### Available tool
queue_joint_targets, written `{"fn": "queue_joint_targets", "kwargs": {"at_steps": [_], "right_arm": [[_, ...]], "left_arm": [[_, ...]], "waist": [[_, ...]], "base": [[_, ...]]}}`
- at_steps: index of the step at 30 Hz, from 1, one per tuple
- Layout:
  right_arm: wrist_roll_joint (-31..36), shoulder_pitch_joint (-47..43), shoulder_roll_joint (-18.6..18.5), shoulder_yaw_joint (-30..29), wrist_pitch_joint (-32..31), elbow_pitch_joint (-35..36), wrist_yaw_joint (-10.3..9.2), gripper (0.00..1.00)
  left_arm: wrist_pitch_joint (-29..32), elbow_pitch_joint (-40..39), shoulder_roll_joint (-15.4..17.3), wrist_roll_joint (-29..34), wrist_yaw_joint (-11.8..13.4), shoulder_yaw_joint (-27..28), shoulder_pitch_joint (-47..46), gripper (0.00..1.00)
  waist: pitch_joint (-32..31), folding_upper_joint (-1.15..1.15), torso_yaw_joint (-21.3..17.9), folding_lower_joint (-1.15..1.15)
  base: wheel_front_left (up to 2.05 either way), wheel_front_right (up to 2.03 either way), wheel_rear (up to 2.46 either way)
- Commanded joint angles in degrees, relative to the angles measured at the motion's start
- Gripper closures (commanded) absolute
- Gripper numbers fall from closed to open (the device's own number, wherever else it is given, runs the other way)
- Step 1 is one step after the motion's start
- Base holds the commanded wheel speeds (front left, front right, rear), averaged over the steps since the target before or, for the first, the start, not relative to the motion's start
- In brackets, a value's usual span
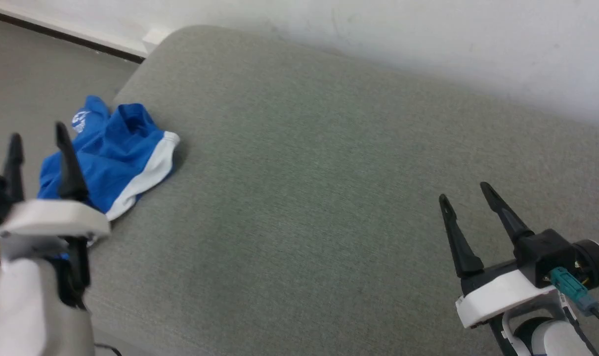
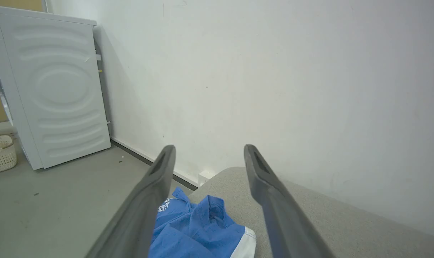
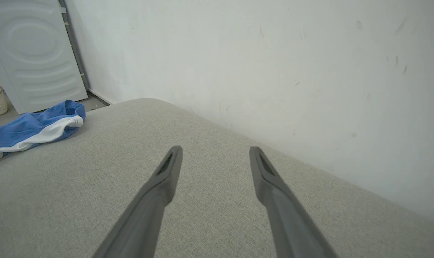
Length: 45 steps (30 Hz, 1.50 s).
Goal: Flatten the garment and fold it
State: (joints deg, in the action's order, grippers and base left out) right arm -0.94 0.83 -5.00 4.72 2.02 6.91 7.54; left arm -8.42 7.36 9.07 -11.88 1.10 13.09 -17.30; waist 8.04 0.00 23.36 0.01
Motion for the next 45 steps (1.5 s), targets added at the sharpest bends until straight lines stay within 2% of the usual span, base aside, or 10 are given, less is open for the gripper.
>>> {"fn": "queue_joint_targets", "kwargs": {"at_steps": [1,8,13,17,24,28,30,31,37,45], "right_arm": [[-0.2,0.8,-0.7,0.7,-0.2,0.5,-0.04,0.00],[-2.0,2.1,-3.0,1.3,-1.0,1.3,-0.04,0.00],[-3.7,4.1,-4.5,3.5,0.4,2.1,-0.05,0.00],[-5.0,5.0,-5.6,4.3,1.2,1.9,-0.05,0.00],[-6.3,6.3,-6.5,4.8,2.0,1.7,-0.05,0.00],[-6.8,6.9,-6.9,5.0,2.3,1.8,-0.05,0.00],[-6.9,7.1,-7.1,5.1,2.4,1.8,-0.05,0.00],[-7.0,7.2,-7.1,5.2,2.5,1.6,-0.05,0.00],[-7.6,6.9,-5.1,3.7,3.2,-0.2,-0.05,0.00],[-7.0,4.4,-2.0,2.4,4.5,-2.9,-0.05,0.00]], "left_arm": [[1.1,1.4,1.4,-1.4,-0.5,0.9,-2.9,0.00],[14.1,13.6,9.6,-6.8,-3.1,3.0,-14.2,0.00],[26.2,22.5,13.5,-10.5,-2.3,4.9,-18.0,0.00],[30.9,28.0,13.7,-14.5,-2.0,7.6,-18.8,0.00],[36.5,38.4,15.4,-15.3,-1.3,7.4,-18.1,0.00],[44.5,43.4,16.6,-15.8,-2.6,5.8,-18.9,0.00],[47.0,44.5,17.3,-15.9,-3.4,5.0,-19.6,0.70],[47.0,44.5,17.5,-15.7,-3.5,4.8,-19.7,1.00],[44.5,40.8,19.5,-11.7,-3.3,1.2,-19.1,1.00],[30.2,31.8,24.9,-2.0,-2.5,-5.2,-21.6,1.00]], "waist": [[3.2,0.00,-2.9,-0.01],[8.5,0.00,-6.5,-0.01],[12.2,0.00,-9.1,-0.01],[14.3,0.00,-10.2,-0.01],[17.0,0.00,-11.6,-0.01],[18.2,0.00,-11.7,-0.01],[18.6,0.00,-11.6,-0.01],[18.5,0.00,-11.6,-0.01],[15.0,0.00,-11.5,-0.01],[7.3,0.00,-10.6,-0.01]], "base": [[0.00,0.00,0.00],[0.00,0.00,0.00],[0.00,0.00,0.00],[0.00,0.00,0.00],[0.00,0.00,0.00],[0.00,0.00,0.00],[0.00,0.00,0.00],[0.00,0.00,0.00],[0.00,0.00,0.00],[0.00,0.00,0.00]]}}
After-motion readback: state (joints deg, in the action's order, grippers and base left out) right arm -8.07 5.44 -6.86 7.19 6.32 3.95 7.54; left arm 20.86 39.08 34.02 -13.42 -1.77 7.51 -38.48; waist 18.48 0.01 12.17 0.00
